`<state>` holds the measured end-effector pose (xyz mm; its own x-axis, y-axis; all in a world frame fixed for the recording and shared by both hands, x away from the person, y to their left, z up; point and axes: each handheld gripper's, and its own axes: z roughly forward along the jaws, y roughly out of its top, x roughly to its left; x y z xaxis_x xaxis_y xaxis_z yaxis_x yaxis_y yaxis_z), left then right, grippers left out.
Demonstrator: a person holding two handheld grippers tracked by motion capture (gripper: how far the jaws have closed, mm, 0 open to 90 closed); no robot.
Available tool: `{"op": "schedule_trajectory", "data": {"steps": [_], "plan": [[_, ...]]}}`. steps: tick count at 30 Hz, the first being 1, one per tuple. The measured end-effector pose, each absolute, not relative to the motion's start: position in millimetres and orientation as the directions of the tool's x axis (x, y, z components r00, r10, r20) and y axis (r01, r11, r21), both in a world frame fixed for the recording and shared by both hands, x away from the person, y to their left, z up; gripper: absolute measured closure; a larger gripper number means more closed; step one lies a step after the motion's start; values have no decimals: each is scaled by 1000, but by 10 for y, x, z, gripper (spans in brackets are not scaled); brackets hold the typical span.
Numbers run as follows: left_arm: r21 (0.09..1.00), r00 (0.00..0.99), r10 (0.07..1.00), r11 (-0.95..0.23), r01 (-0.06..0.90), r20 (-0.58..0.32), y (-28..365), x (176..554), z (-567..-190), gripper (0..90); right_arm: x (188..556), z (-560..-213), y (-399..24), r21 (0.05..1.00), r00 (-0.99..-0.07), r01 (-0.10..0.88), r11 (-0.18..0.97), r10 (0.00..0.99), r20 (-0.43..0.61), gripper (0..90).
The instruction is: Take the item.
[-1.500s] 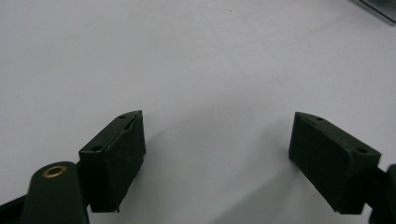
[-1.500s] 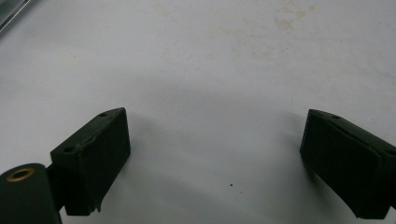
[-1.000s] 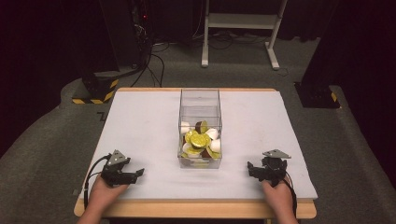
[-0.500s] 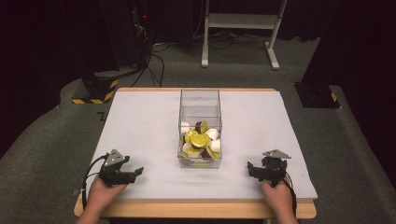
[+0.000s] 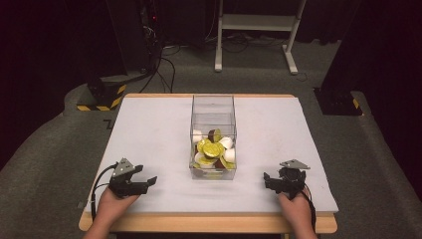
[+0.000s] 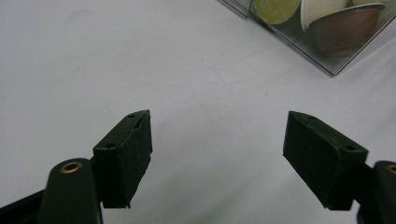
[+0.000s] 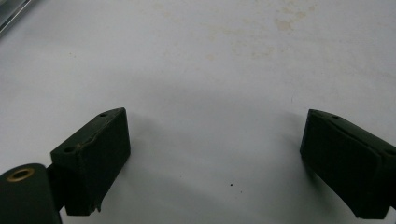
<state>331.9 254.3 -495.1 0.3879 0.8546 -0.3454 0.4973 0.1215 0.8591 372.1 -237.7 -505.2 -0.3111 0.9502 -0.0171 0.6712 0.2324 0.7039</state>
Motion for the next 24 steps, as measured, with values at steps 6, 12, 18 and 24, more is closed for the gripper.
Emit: {"op": "schedule_trajectory", "data": {"steps": [6,12,18,24], "plan": [[866,403,846,128,484,-350,2480,3335,-4946,244,3721,-5052,-2377,704,-311,671,232,950,-17,82],[864,399,845,134,486,-355,2395,3361,-4906,239,3721,-5052,-2377,704,-311,671,232,950,-17,82],[866,419,839,114,487,-346,2338,3380,-4885,237,3721,-5052,-2378,704,-311,671,232,950,-17,82],[863,441,824,107,494,-355,2274,3393,-4846,233,3721,-5051,-2378,704,-311,671,232,950,-16,82]]}}
